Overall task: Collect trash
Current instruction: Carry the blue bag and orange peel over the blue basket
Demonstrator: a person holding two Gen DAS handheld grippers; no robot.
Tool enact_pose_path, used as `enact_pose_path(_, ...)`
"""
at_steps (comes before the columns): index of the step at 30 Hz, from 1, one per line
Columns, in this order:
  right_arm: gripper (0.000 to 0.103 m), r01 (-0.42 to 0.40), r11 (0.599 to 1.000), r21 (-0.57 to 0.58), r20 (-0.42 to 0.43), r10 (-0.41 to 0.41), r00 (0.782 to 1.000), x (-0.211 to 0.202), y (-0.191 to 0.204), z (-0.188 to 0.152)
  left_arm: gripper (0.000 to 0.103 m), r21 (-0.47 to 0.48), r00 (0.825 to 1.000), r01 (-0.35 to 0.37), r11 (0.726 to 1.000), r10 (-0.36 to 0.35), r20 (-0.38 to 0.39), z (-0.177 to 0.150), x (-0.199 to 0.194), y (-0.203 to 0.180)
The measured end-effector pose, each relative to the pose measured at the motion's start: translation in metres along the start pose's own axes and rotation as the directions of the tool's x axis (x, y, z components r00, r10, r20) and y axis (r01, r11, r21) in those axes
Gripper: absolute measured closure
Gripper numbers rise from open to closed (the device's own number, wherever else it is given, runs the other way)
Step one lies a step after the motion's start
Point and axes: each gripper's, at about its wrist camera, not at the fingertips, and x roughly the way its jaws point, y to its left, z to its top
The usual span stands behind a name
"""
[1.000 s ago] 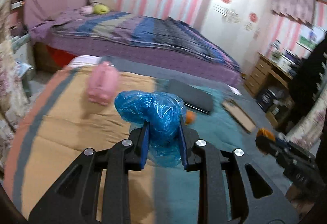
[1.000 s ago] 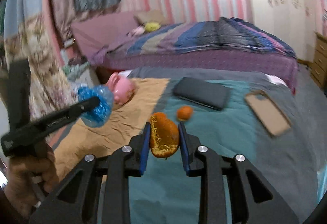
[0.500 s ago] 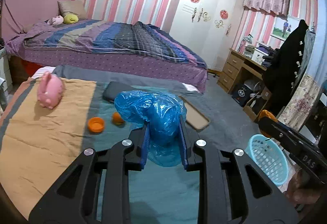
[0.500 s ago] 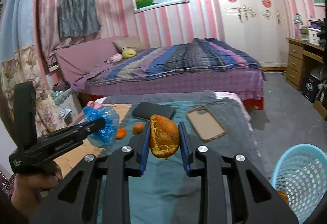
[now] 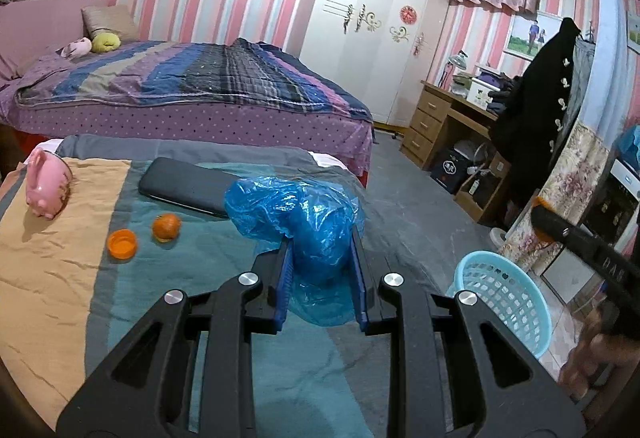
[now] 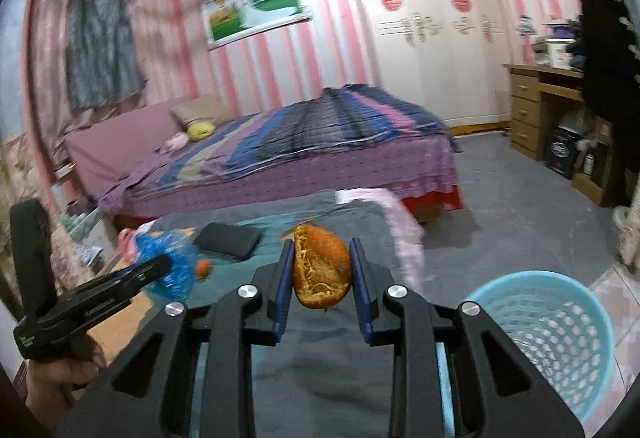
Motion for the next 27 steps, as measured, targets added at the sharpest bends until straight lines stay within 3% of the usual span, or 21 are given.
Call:
enact_pose_path(10,0.075,0.038,0.996,0.081,0.012,-0.039,0.999,-0.018,-0.053,0.003,0.079,0.023,1.0,0.005,1.0,-0.005,-0.005,-0.002,0.006,-0.02)
enact_pose_path(15,0.075,0.028,0.994,0.105,0.037,-0.032,0.999,-0.018,-0.056,0.005,0.079,0.044,1.0,0.006,0.999,-0.006,0.0,0.004,0.013,-0.039)
enact_pose_path(22,0.074,0.067,0.989,0.135,0.075,-0.077,0.994,-0.031,-0.077,0.008,0.079,0.086,0.996,0.083,0.993,-0.081,-0.028,0.014,0.028,-0.086)
enact_pose_path(27,0.073,0.175,0.977,0.124,0.063,-0.184,0.981,-0.046,-0.092,0.014,0.079,0.134,0.989,0.148,0.98,-0.144,-0.04,0.01,0.039,-0.13)
